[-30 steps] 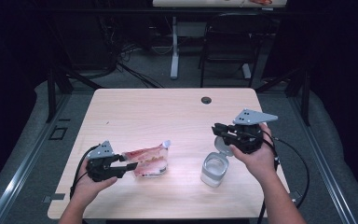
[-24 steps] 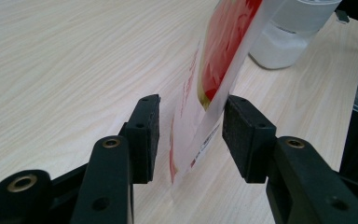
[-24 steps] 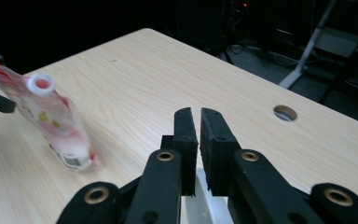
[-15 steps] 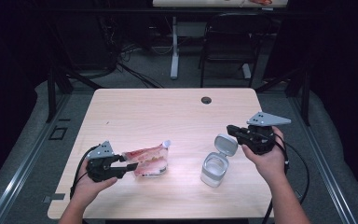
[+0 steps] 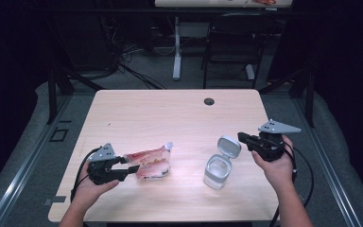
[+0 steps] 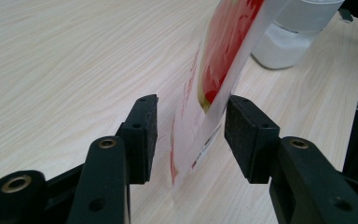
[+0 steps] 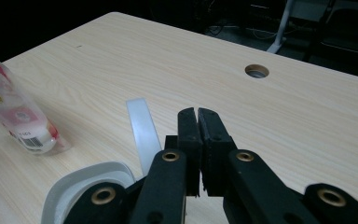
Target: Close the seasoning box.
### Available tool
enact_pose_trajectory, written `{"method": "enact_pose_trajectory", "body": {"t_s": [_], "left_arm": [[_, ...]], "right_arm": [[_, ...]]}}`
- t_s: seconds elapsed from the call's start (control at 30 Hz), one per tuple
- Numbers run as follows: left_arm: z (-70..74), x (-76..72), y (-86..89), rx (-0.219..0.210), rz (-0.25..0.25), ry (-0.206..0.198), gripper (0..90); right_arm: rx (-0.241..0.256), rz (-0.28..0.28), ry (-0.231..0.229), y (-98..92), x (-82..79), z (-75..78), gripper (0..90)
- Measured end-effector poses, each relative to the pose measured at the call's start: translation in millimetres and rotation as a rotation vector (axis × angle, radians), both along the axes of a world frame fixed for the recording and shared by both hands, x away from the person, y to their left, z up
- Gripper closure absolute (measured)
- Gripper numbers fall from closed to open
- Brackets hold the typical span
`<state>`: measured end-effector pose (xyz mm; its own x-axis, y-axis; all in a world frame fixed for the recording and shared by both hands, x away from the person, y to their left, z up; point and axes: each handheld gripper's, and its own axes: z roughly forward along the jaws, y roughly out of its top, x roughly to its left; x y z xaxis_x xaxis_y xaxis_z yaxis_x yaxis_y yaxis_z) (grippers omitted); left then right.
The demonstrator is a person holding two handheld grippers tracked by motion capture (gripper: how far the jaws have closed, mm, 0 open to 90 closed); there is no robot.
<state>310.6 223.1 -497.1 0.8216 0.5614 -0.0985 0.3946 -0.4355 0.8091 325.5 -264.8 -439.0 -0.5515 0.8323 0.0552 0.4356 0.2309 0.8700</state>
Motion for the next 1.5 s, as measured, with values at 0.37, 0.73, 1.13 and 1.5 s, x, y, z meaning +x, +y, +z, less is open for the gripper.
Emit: {"method": "enact_pose_trajectory", "body": {"t_s": [0.37, 0.73, 1.13, 1.5], "left_arm": [[1.1, 0.8, 5.0, -0.048, 0.003, 0.005, 54.2], [0.7, 0.6, 3.2, -0.037, 0.002, 0.004, 54.0], [-2.7, 0.5, 1.2, -0.027, -0.002, 0.003, 53.2], [-1.7, -1.0, 1.6, -0.033, 0.0, 0.002, 52.9]], "right_arm": [[0.007, -0.011, 0.015, -3.3, -1.5, -6.6, 88.5], [0.035, 0.027, 0.003, 4.1, -13.2, -10.7, 87.6], [0.024, 0.104, 0.012, 23.0, -27.5, -18.9, 86.1], [0.032, 0.118, 0.003, 30.8, -37.3, -27.9, 84.7]]}}
